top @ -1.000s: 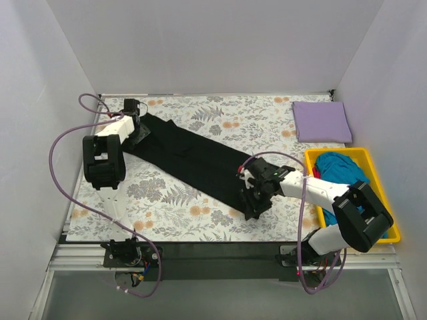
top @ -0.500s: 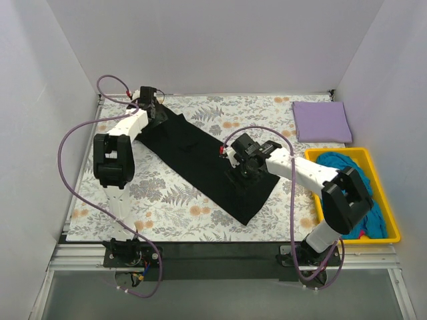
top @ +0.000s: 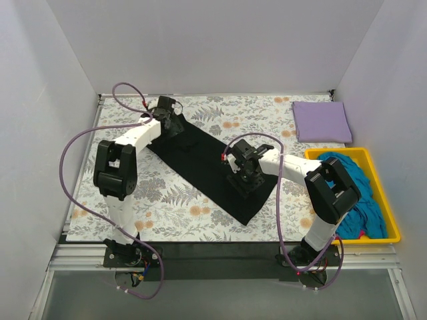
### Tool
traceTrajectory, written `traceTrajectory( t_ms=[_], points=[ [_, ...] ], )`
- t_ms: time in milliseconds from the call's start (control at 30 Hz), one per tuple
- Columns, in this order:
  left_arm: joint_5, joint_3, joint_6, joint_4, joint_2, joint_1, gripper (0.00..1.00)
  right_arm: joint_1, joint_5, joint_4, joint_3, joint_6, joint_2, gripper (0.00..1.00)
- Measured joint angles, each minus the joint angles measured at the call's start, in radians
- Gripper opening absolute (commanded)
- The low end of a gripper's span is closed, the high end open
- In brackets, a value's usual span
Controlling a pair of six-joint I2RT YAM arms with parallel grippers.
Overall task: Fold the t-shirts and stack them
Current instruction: Fold the tshirt
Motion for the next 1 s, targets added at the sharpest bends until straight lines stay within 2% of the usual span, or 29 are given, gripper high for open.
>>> traceTrajectory(
  t_ms=[133,300,467,567,700,1000],
  points=[
    [0.031,-0.005,-0.013,-0.018,0.119,-0.022,0.73,0.001,-0.02,0.004,-0.049,0.014,-0.002,0.64],
    [0.031,0.041,0.004,-0.02,0.158,-0.042,0.72,0.04,-0.052,0.014,-0.071,0.033,-0.019,0.64],
    [0.02,0.14,0.056,-0.043,0.227,-0.057,0.73,0.208,-0.154,0.01,-0.05,0.067,0.0,0.64],
    [0.017,0.233,0.111,-0.055,0.288,-0.075,0.73,0.327,-0.222,0.005,0.031,0.064,0.069,0.64],
    [0.008,0.352,0.193,-0.052,0.369,-0.123,0.74,0.413,-0.266,-0.005,0.141,0.058,0.153,0.64],
    [0.006,0.389,0.254,0.034,0.404,-0.201,0.82,0.423,-0.234,-0.068,0.195,0.057,0.172,0.65]
  ],
)
